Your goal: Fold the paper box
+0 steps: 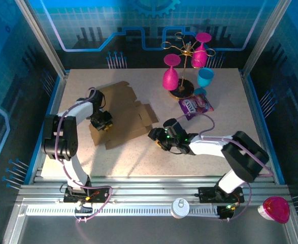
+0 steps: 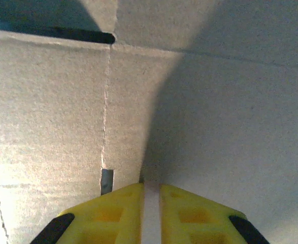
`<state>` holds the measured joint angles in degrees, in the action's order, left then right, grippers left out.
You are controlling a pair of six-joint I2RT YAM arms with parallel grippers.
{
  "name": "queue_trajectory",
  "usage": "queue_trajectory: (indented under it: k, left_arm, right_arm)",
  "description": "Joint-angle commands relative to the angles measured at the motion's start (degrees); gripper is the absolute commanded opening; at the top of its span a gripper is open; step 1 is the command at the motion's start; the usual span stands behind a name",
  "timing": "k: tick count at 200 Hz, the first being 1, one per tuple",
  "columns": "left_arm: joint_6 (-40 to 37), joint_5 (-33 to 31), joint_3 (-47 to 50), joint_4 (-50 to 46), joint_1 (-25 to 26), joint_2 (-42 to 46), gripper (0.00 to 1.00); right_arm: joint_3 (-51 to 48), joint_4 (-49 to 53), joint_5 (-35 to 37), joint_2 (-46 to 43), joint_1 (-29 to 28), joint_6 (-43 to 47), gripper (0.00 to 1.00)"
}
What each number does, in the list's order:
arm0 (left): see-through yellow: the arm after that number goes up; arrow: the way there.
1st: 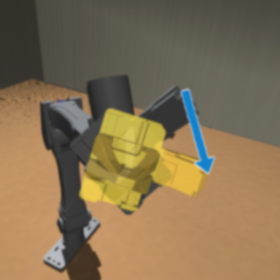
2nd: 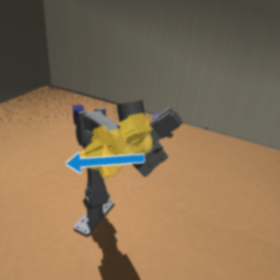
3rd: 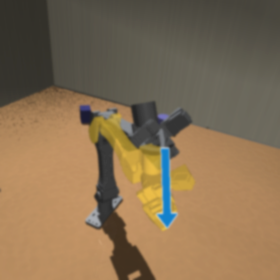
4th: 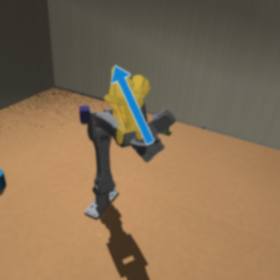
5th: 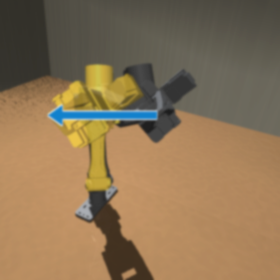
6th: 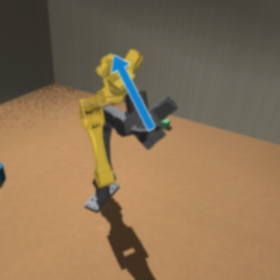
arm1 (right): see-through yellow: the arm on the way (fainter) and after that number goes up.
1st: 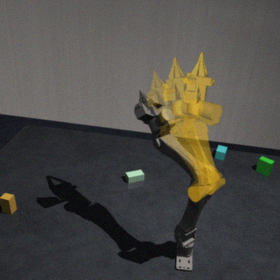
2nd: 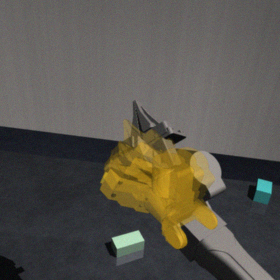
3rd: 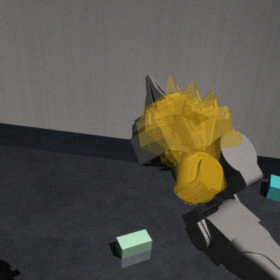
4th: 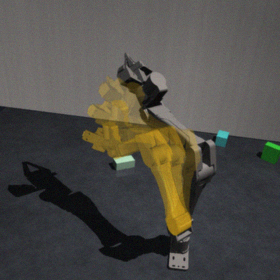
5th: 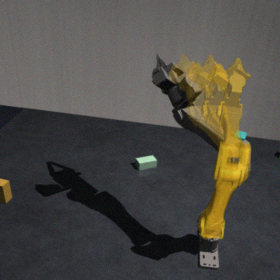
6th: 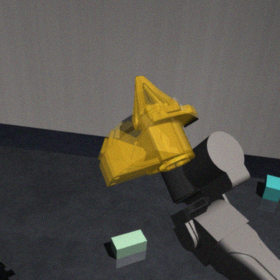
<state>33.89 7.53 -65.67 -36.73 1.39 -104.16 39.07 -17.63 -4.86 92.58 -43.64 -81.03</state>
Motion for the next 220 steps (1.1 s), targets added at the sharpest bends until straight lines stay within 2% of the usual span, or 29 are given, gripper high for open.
queue_trajectory:
  k: [1, 37, 72, 95, 115, 150, 184, 220]
  left_arm:
    - [-1.6, 3.2, 2.5, 2.6, 1.3, -1.4, 0.16]
    - [2.9, 5.6, 5.9, 5.4, 6.5, -0.5, 0.16]
    - [6.7, 5.7, 4.8, 3.5, 9.8, 4.4, 0.17]
    - [7.1, 6.1, 1.5, 1.0, 9.4, 9.6, 0.27]
    - [5.6, 6.2, -2.0, -3.0, 7.0, 11.6, 0.33]
    - [1.0, 7.4, -2.3, -6.9, -2.8, 9.7, 0.35]
    - [-3.4, 7.9, -2.1, -6.8, -8.7, 5.7, 0.37]
    - [-3.6, 12.8, -2.5, -4.3, -9.9, 0.4, 0.38]
  right_arm:
    - [1.9, -11.1, -1.0, 4.2, -1.2, -6.8, 0.6]
    - [1.7, -13.3, 0.1, 6.8, -1.6, -9.2, 0.6]
    - [-0.3, -15.3, 2.0, 7.1, -1.2, -9.9, 0.6]
    - [-2.4, -15.4, 2.8, 5.8, -0.9, -11.8, 0.59]
    - [-4.4, -13.6, 3.9, 2.3, -0.7, -13.0, 0.59]
    - [-5.8, -5.6, 6.2, -4.8, -0.3, -12.0, 0.63]
    - [-6.8, -12.8, 5.3, 0.4, -0.5, -14.4, 0.64]
    - [-5.8, -18.7, 4.6, 5.4, -0.5, -15.7, 0.64]
